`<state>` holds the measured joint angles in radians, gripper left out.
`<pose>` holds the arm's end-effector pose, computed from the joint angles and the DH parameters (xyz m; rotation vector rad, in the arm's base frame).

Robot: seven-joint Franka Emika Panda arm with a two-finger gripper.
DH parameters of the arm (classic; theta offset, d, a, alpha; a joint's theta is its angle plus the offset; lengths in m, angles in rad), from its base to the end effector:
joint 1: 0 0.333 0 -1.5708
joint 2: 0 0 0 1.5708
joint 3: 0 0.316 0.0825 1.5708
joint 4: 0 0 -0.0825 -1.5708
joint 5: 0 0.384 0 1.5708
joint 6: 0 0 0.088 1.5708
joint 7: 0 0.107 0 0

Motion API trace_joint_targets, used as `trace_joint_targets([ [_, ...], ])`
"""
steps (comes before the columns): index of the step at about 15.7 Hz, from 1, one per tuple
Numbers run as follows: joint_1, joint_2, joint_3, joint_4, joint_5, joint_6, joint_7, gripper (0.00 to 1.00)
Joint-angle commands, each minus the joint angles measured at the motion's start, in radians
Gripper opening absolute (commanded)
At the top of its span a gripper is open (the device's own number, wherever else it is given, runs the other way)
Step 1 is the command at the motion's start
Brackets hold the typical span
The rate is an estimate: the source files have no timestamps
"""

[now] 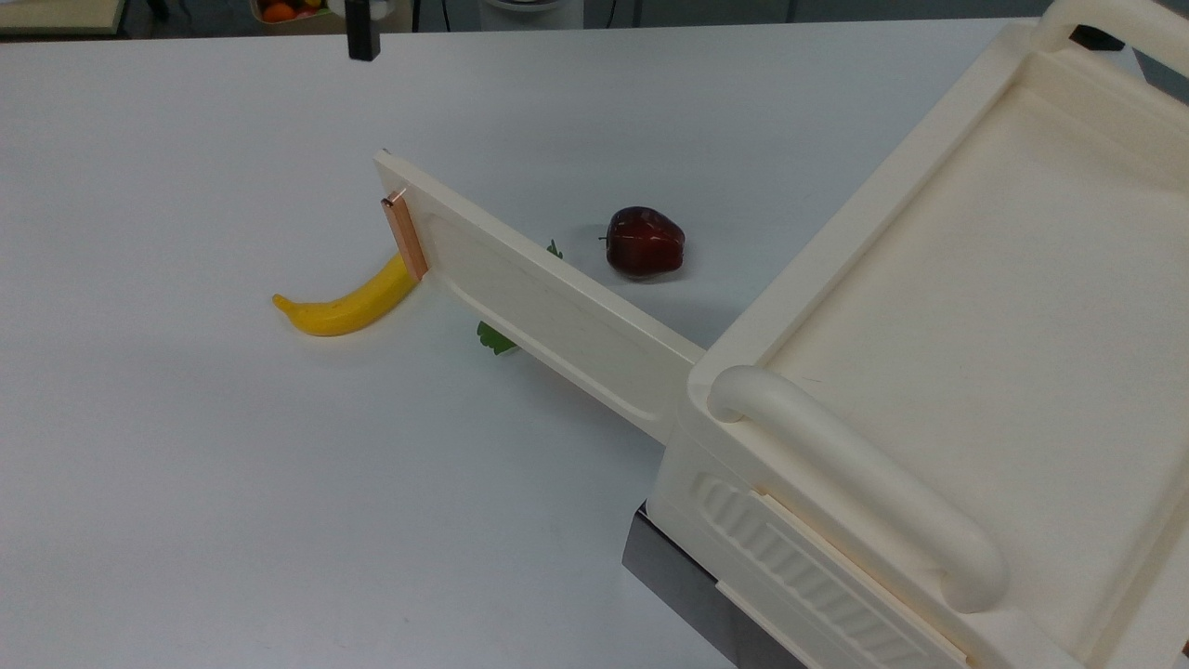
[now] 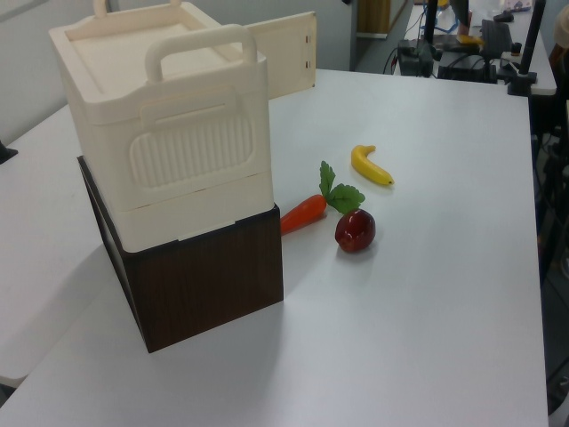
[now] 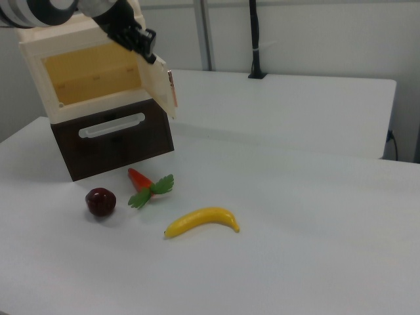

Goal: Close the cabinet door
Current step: 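Move the gripper down to the outer edge of the open cream door, then push the door edge with the gripper, swinging it shut against the cabinet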

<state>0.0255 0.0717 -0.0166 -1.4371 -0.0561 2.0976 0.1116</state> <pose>0.6157 0.0032 0.7084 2.9827 -0.1325 0.9089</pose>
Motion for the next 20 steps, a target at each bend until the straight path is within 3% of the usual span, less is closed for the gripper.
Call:
trace_joint_targets([
  [1,0.008,0.071,-0.003,0.026,0.001,0.285,0.189,0.0],
  [10,0.01,0.189,0.003,0.023,0.002,0.512,0.503,0.0],
  [20,0.063,0.18,0.007,0.003,0.008,0.421,0.504,0.0],
])
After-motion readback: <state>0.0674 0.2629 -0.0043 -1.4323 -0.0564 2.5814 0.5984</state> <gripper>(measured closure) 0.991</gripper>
